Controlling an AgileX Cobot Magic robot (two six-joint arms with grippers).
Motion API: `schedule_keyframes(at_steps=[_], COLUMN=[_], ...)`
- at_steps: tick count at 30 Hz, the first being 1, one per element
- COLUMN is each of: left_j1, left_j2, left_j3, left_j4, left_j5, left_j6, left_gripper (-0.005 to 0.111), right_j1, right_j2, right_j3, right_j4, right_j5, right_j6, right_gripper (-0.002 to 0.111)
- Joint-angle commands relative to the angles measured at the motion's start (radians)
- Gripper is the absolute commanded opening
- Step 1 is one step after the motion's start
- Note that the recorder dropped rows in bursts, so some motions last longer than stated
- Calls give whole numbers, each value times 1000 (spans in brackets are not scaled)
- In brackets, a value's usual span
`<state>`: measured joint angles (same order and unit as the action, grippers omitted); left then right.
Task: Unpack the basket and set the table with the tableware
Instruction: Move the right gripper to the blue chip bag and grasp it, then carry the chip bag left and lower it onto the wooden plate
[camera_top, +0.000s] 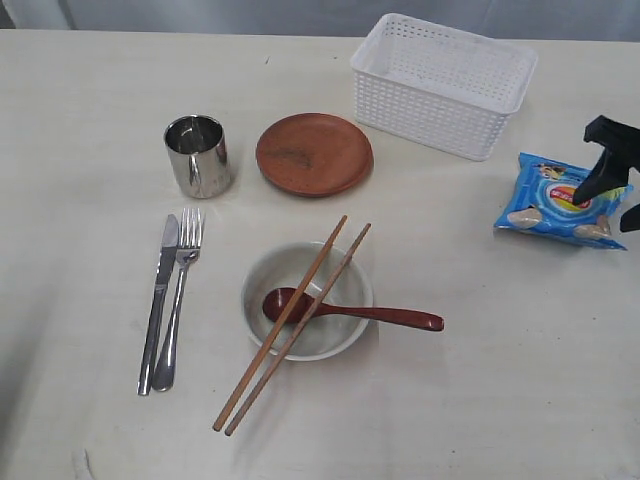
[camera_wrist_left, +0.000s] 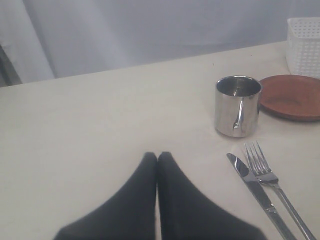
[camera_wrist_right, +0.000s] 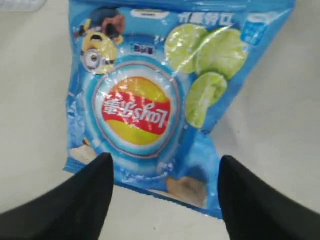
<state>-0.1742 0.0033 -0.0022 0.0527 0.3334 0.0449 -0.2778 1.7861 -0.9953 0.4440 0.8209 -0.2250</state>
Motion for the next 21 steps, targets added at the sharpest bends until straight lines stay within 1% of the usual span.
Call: schedule_keyframes(at_steps=[1,3,9,11,12,13,14,16,20,21], left_j1=[2,2,2,2,2,2,2,2,2,2], left_j2=[-3,-3,-3,-3,-3,-3,-3,-3,-3,-3], left_j3=[2,2,2,2,2,2,2,2,2,2], left_j4=[-1,-1,-1,-1,-1,-1,-1,-1,-1,-1], left_j5=[-4,-4,-4,-4,-4,-4,-4,-4,-4,-4], left_j6=[0,0,0,0,0,0,0,0,0,0], left_gripper=[0,0,0,0,0,0,0,0,0,0], right_j1=[2,2,2,2,2,2,2,2,2,2], right_j2=[1,4,69,79,79,79,79,79,48,18], right_j3=[4,4,21,21,21,19,17,17,17,17], right_j4=[-127,-133,-49,-50,-50,-51,-54,-54,-44,-14], right_j5=[-33,-46,-56,-64,-71,-71,-71,-52,0,27], right_j6=[69,69,29,28,21,19,14,3,-7,-30], right_gripper=[58,58,58,56,45,38,20,0,0,0])
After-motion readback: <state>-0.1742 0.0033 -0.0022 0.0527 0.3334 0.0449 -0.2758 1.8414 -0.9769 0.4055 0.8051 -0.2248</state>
